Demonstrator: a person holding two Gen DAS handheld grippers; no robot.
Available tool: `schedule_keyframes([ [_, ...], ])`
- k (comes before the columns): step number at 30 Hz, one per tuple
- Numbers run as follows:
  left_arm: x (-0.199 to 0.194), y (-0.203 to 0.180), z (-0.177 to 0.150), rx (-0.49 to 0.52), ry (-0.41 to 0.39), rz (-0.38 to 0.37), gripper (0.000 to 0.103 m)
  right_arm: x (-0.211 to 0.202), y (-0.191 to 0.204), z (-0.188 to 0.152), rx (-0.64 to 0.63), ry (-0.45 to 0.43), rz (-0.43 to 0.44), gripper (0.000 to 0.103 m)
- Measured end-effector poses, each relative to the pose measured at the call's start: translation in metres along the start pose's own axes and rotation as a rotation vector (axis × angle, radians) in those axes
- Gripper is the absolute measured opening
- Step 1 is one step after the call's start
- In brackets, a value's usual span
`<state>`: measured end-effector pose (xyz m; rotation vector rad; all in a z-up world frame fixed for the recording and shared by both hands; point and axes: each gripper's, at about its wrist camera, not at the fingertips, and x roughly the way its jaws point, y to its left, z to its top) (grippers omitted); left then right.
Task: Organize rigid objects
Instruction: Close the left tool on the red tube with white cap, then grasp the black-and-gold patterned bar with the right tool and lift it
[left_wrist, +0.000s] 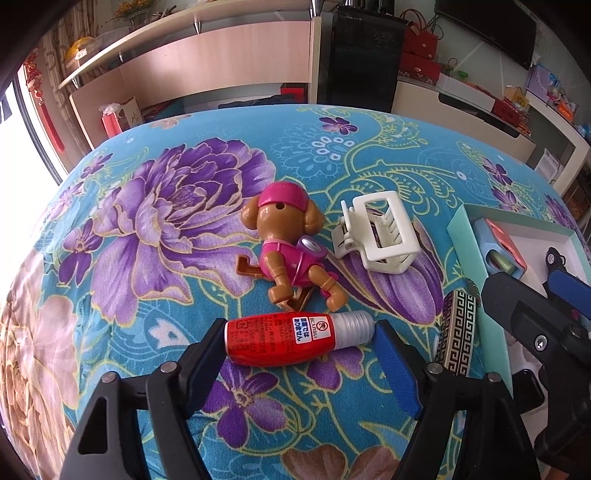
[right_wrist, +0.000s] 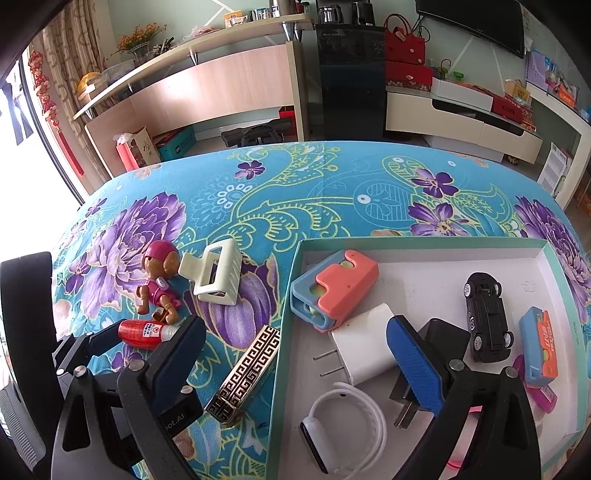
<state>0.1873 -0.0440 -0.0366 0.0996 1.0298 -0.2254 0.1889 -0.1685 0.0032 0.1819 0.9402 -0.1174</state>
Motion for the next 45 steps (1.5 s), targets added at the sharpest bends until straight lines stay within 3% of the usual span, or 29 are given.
schedule_keyframes([
  [6, -0.007, 0.017, -0.002, -0.060, 0.010, 0.022, 0.081, 0.000, -0.001, 0.000, 0.000, 0.002, -0.001, 0.098],
  [12, -0.014, 0.050, -0.006, -0.161, 0.010, 0.113, 0.081, -0.002, 0.003, -0.002, -0.017, 0.005, 0.021, 0.098],
  [20, -0.025, 0.072, -0.007, -0.231, -0.016, 0.126, 0.081, -0.004, 0.027, -0.011, -0.096, -0.003, 0.066, 0.097],
  [26, -0.026, 0.080, -0.007, -0.263, -0.016, 0.121, 0.081, -0.003, 0.038, -0.015, -0.098, 0.009, 0.102, 0.074],
  [31, -0.026, 0.086, -0.008, -0.286, -0.012, 0.114, 0.081, 0.000, 0.040, -0.018, -0.095, 0.037, 0.103, 0.068],
  [34, -0.026, 0.088, -0.009, -0.296, -0.014, 0.110, 0.081, -0.002, 0.042, -0.019, -0.107, 0.044, 0.086, 0.058],
  [36, -0.026, 0.090, -0.009, -0.302, -0.014, 0.106, 0.081, -0.003, 0.043, -0.020, -0.100, 0.061, 0.122, 0.051],
  [45, -0.027, 0.097, -0.011, -0.328, -0.012, 0.096, 0.081, 0.010, 0.047, -0.026, -0.112, 0.131, 0.025, 0.042],
])
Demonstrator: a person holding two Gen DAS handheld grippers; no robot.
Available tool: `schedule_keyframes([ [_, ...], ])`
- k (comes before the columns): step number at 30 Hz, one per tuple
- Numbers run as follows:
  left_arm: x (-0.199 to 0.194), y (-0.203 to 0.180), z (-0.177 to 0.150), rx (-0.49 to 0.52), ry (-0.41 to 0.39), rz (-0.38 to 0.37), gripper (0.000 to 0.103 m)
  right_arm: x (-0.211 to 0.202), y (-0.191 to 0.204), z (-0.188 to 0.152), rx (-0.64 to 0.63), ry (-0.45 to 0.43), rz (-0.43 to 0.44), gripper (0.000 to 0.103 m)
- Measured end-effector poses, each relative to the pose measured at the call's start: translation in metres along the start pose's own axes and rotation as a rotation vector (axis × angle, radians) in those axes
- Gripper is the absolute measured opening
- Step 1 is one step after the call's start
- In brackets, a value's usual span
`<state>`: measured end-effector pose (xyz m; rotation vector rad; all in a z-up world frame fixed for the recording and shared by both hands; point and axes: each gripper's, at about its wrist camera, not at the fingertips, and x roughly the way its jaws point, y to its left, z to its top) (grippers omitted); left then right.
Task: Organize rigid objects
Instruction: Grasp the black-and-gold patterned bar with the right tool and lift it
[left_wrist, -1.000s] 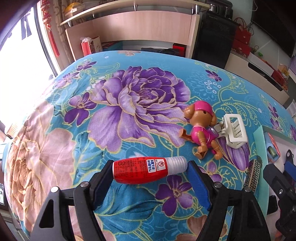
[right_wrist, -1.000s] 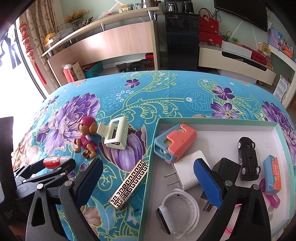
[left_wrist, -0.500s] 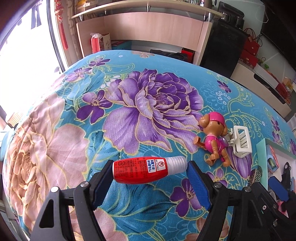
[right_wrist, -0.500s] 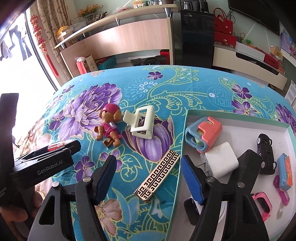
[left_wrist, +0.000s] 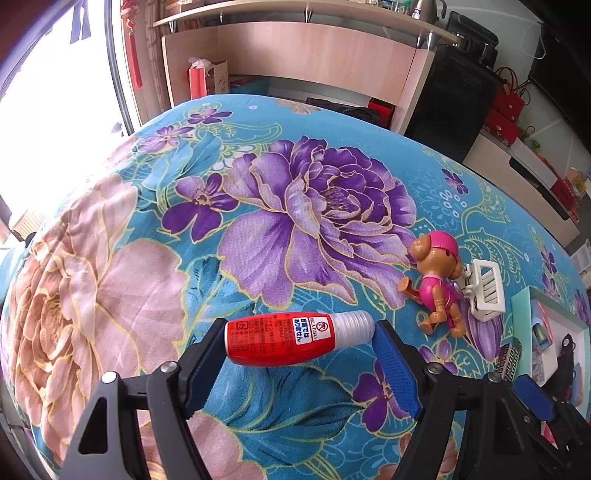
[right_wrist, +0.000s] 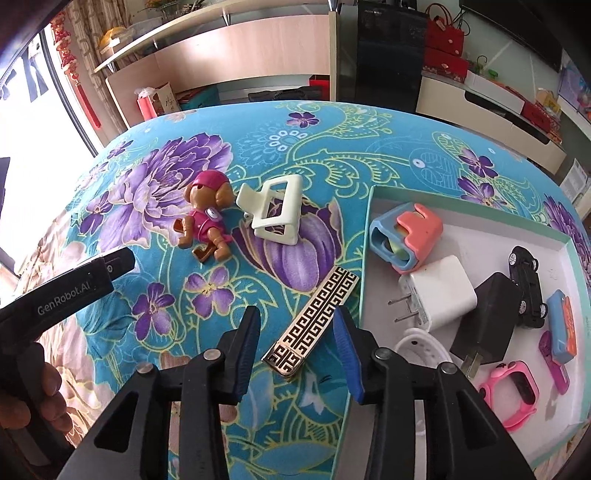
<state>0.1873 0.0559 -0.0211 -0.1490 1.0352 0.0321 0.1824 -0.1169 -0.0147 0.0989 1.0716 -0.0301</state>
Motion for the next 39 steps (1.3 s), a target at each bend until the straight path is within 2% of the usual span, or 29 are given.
schedule_keyframes([
  [8, 0.000, -0.001, 0.000, 0.003, 0.003, -0.005, 0.081, 0.007, 0.011, 0.000, -0.050, -0.002, -0.027, 0.043],
  [11, 0.001, -0.003, -0.001, 0.008, 0.007, 0.000, 0.081, 0.004, 0.011, 0.000, -0.038, 0.002, 0.034, 0.042],
  [14, 0.001, -0.003, -0.001, 0.008, 0.007, -0.001, 0.081, 0.002, 0.017, -0.001, -0.079, 0.002, -0.084, 0.042],
  [17, 0.001, -0.003, 0.000, 0.009, 0.005, -0.003, 0.081, 0.003, 0.013, -0.002, -0.055, 0.024, -0.068, 0.041],
  [26, -0.001, 0.006, 0.000, -0.015, 0.000, -0.015, 0.081, 0.012, 0.023, -0.014, -0.059, 0.081, -0.114, 0.041],
  [39, 0.003, 0.015, -0.001, -0.054, 0.019, -0.025, 0.081, 0.028, 0.012, 0.010, 0.051, 0.028, -0.084, 0.040],
])
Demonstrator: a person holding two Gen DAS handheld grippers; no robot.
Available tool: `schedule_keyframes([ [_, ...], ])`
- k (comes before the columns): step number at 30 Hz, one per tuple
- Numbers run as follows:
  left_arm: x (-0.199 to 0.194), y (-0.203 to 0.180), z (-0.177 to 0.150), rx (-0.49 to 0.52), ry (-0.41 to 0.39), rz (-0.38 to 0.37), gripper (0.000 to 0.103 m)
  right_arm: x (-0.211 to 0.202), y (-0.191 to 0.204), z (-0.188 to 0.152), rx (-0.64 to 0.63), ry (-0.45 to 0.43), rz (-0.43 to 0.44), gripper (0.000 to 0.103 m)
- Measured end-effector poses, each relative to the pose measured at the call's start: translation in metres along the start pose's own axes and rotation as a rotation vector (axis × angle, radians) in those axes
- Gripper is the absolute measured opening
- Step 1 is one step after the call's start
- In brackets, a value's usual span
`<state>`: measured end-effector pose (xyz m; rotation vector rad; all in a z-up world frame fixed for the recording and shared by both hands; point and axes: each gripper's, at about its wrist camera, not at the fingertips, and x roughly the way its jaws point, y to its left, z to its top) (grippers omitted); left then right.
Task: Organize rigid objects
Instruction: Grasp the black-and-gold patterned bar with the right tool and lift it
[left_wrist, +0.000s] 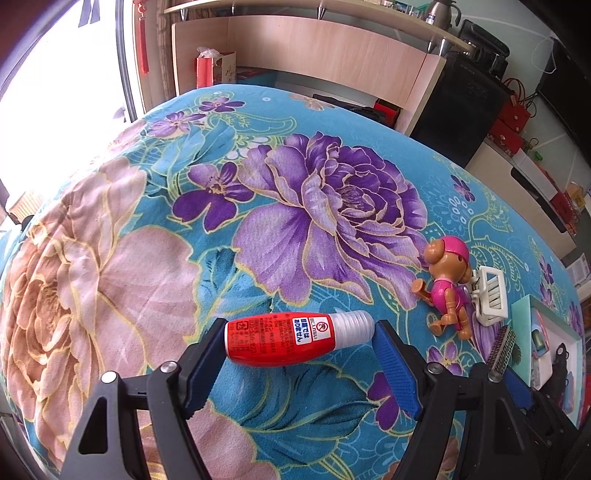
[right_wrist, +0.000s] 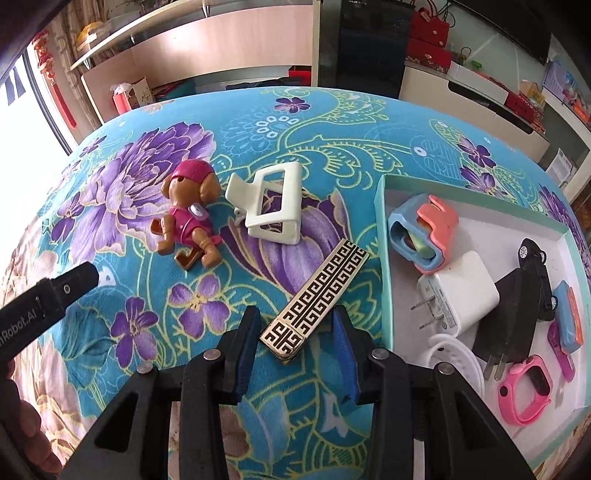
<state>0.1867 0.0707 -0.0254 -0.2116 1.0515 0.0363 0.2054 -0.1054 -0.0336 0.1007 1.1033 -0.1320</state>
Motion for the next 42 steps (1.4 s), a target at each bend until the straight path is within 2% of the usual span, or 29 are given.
schedule_keyframes([
  [17, 0.002, -0.005, 0.001, 0.021, 0.010, 0.016, 0.081, 0.006, -0.005, 0.014, 0.083, -0.074, 0.009, 0.039],
  [22, 0.003, -0.005, 0.001, 0.022, 0.012, 0.016, 0.081, 0.004, -0.006, 0.012, 0.083, -0.083, 0.014, 0.033],
  [29, 0.006, -0.005, 0.000, 0.027, 0.022, 0.022, 0.081, -0.002, -0.003, -0.004, 0.045, -0.080, 0.022, 0.023],
  [36, 0.007, -0.006, 0.000, 0.036, 0.026, 0.025, 0.081, -0.013, 0.000, -0.024, 0.017, -0.052, 0.044, 0.021],
  [42, 0.008, -0.007, 0.000, 0.045, 0.031, 0.028, 0.081, -0.013, 0.001, -0.024, 0.000, -0.046, 0.040, 0.022],
])
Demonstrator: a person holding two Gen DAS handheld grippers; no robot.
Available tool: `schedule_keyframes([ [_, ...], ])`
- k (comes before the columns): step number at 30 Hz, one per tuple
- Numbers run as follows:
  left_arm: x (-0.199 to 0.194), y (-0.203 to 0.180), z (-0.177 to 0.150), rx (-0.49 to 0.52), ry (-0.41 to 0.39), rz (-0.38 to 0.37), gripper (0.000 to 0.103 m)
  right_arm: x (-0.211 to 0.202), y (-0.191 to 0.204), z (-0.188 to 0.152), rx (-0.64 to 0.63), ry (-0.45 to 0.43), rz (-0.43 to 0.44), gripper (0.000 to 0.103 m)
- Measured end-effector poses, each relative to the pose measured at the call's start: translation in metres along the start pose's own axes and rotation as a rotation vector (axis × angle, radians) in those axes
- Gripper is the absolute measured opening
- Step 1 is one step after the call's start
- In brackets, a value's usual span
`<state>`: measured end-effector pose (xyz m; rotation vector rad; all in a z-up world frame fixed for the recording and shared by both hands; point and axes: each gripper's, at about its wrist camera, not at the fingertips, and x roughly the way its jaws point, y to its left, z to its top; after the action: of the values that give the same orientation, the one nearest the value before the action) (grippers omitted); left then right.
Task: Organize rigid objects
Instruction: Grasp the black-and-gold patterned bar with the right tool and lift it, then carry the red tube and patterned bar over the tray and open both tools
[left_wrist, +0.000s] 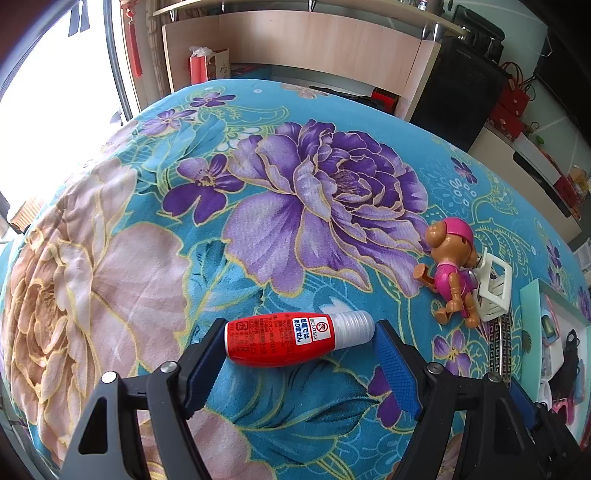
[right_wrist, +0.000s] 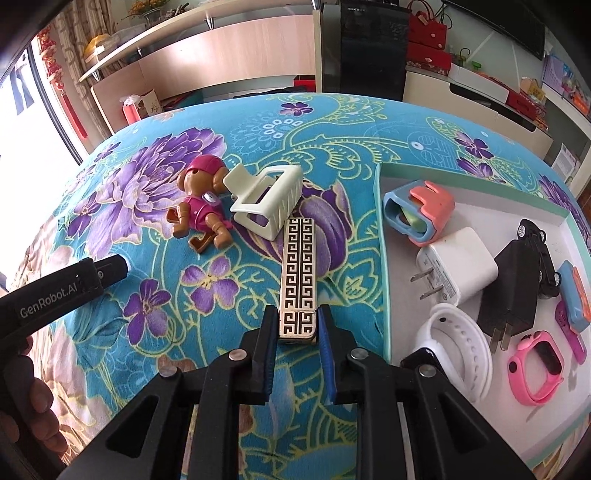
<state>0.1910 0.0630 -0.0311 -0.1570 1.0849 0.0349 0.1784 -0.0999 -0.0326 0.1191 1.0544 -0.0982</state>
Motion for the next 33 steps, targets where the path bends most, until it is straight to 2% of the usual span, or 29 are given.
schedule_keyframes([
  [3, 0.000, 0.000, 0.000, 0.003, 0.001, 0.002, 0.081, 0.000, 0.000, 0.002, -0.004, -0.003, -0.003, 0.024],
  [5, 0.000, 0.000, 0.000, 0.003, 0.002, 0.002, 0.081, 0.000, -0.001, 0.003, -0.004, -0.008, -0.006, 0.032],
  [7, 0.001, 0.000, 0.000, 0.003, 0.001, 0.002, 0.081, 0.001, -0.001, 0.005, -0.005, -0.010, 0.000, 0.033],
  [14, 0.002, -0.001, 0.000, 0.011, 0.006, 0.006, 0.081, 0.011, 0.000, 0.020, -0.019, -0.028, -0.038, 0.033],
  [22, 0.003, -0.003, -0.001, 0.023, 0.008, 0.017, 0.081, 0.022, 0.009, 0.023, -0.089, -0.055, -0.094, 0.033],
  [25, 0.004, -0.003, -0.001, 0.026, 0.008, 0.019, 0.081, 0.021, 0.009, 0.022, -0.093, -0.058, -0.095, 0.033],
  [29, 0.004, -0.004, -0.001, 0.031, 0.007, 0.018, 0.081, 0.017, 0.006, 0.021, -0.071, -0.064, -0.053, 0.022],
  [33, 0.003, -0.007, -0.002, 0.041, 0.006, 0.011, 0.081, 0.012, 0.006, 0.019, -0.073, -0.070, -0.033, 0.021],
])
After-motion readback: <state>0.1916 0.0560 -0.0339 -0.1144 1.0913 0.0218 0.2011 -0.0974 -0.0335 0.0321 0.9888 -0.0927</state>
